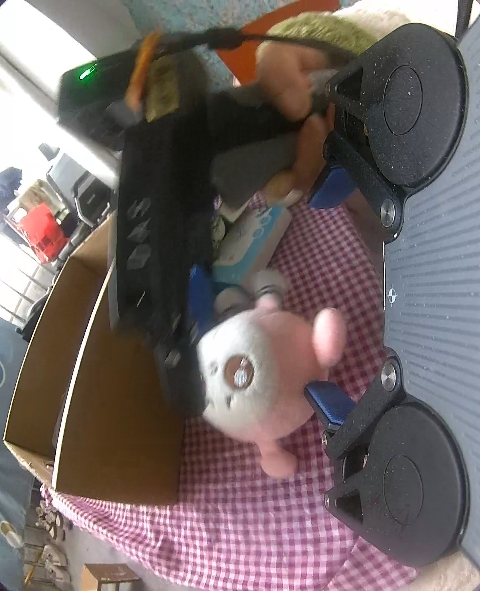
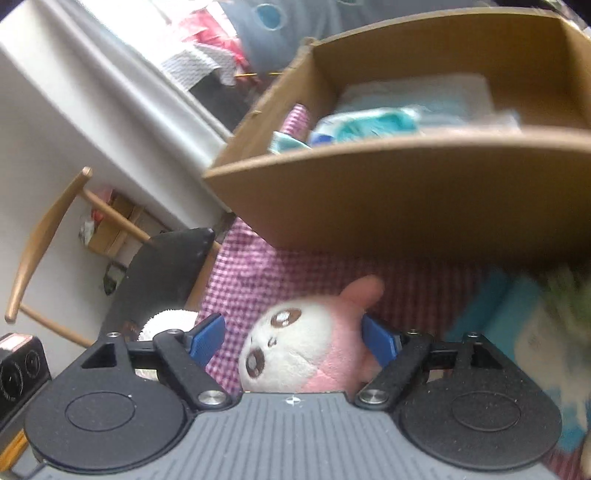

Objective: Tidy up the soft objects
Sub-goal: 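Close the right gripper on the pink plush doll and lift it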

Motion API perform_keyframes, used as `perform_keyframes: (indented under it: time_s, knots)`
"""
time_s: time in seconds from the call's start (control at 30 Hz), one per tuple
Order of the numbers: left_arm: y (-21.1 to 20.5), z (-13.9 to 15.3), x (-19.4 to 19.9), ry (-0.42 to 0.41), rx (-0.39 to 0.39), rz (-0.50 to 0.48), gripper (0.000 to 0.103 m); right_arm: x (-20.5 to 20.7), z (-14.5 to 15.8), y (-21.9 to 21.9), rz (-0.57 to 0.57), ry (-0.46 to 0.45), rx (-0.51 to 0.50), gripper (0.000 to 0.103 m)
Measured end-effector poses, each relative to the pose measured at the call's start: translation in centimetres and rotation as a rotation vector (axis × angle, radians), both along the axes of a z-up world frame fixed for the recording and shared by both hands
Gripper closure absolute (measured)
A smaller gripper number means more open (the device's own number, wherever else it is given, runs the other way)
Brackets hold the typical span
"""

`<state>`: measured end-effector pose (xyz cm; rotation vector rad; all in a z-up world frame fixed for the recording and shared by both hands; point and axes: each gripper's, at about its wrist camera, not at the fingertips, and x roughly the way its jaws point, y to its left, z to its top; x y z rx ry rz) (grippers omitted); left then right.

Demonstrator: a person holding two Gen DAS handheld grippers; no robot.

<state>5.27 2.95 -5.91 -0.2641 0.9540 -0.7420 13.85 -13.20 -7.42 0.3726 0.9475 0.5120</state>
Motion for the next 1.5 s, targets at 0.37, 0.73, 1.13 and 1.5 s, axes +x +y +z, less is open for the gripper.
perform_keyframes:
  time_s: [0.37, 0.73, 1.13, 1.5]
  knots:
    - [1.4, 0.6, -1.3, -0.052, -0.02, 0.012, 0.003, 0.7, 2.3, -2.0, -0.086, -0.064, 0.044, 0.018]
    - [2.8, -0.1, 0.5, -0.029, -0.011, 0.089, 0.003, -3.0, 1.1, -7.3, -0.206, 0.028, 0.196, 0.016]
    - [2.2, -1.7, 3.3, -0.008, -0.028, 0.103, 0.009, -1.6, -3.0, -4.8, -0.172, 0.173, 0.231, 0.017]
    - [0.9, -0.7, 2.5, -0.065, -0.014, 0.094, 0.012, -1.7, -3.0, -2.7, -0.152, 0.147, 0.15, 0.026]
